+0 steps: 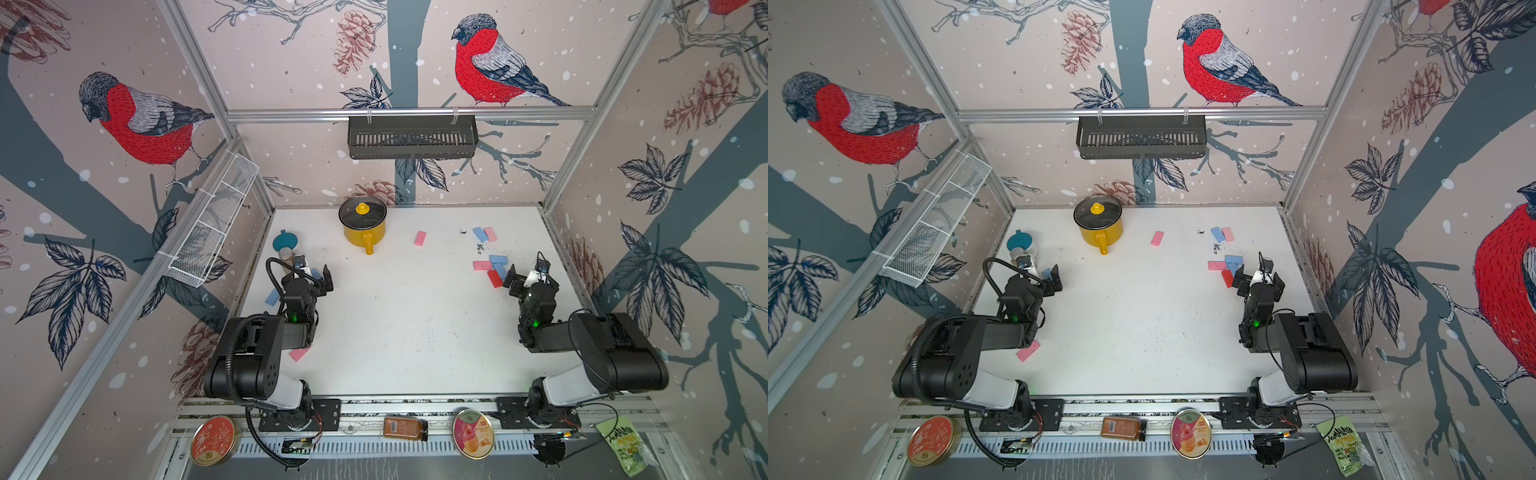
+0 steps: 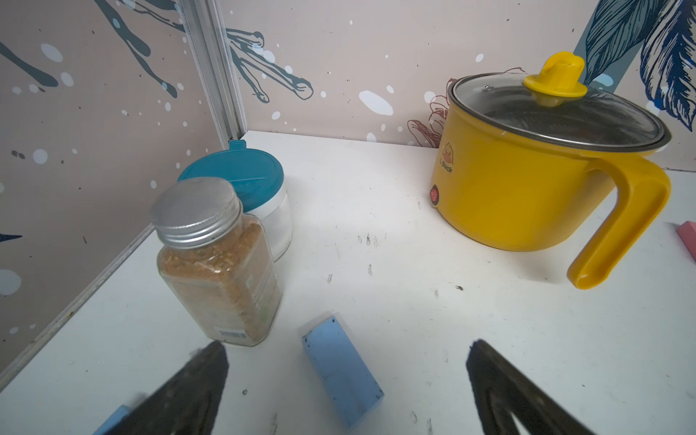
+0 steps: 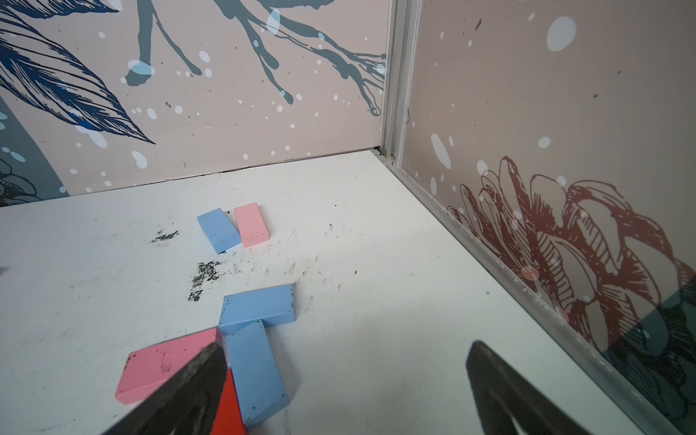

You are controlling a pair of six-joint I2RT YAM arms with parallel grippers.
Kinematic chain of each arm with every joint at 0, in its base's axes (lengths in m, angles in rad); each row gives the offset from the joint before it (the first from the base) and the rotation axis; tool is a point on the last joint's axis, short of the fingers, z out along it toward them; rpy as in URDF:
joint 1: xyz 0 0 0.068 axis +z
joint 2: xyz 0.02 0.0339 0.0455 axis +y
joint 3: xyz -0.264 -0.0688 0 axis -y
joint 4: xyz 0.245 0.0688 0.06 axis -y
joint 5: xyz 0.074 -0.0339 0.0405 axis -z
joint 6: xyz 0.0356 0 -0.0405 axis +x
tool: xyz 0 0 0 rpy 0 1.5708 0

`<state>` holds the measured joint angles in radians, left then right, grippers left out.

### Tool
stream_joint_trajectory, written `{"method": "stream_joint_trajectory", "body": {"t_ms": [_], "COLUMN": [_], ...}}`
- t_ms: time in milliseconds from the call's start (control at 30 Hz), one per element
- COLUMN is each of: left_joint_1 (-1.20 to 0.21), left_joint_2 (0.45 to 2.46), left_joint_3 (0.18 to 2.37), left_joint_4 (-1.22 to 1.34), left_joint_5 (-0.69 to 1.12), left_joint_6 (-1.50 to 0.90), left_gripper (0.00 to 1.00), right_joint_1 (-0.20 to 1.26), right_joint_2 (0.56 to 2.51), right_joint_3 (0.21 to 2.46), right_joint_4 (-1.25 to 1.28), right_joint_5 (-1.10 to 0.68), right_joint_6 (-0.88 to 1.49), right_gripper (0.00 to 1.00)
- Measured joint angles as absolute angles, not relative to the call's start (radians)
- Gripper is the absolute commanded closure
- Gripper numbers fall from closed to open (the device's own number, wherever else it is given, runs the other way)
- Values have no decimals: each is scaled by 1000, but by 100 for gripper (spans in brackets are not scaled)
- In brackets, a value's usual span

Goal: Assemble the letter t with building blocks
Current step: Pick up the building block from the center of the board.

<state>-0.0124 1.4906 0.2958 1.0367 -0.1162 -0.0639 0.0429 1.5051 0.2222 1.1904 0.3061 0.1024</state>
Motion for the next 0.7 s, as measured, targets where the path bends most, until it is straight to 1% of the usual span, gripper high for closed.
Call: {"method": "stream_joint_trajectory", "body": {"t_ms": [400, 500, 600, 700], "left_joint_1": [-12, -13, -49, -117], "left_joint_2": [1491, 1478, 1383, 1193], "left_joint_3": [298, 298, 287, 270], "left_joint_4": [1035, 1028, 989, 928], "left_joint_5": [-116, -111, -135, -175], "left_joint_6": [-71, -67, -44, -26], "left_gripper": [1, 1, 1, 1], "right_joint_1": [43, 75, 127, 137], "right_joint_2": [1504, 1471, 1354, 1244], "right_joint_3": [221, 223, 308, 411], "right_joint_4": [1191, 1177, 1006, 818], "right_joint_5": [307, 354, 401, 399], "right_joint_6": [102, 101, 102, 133], "right_gripper": [0, 0, 0, 0]}}
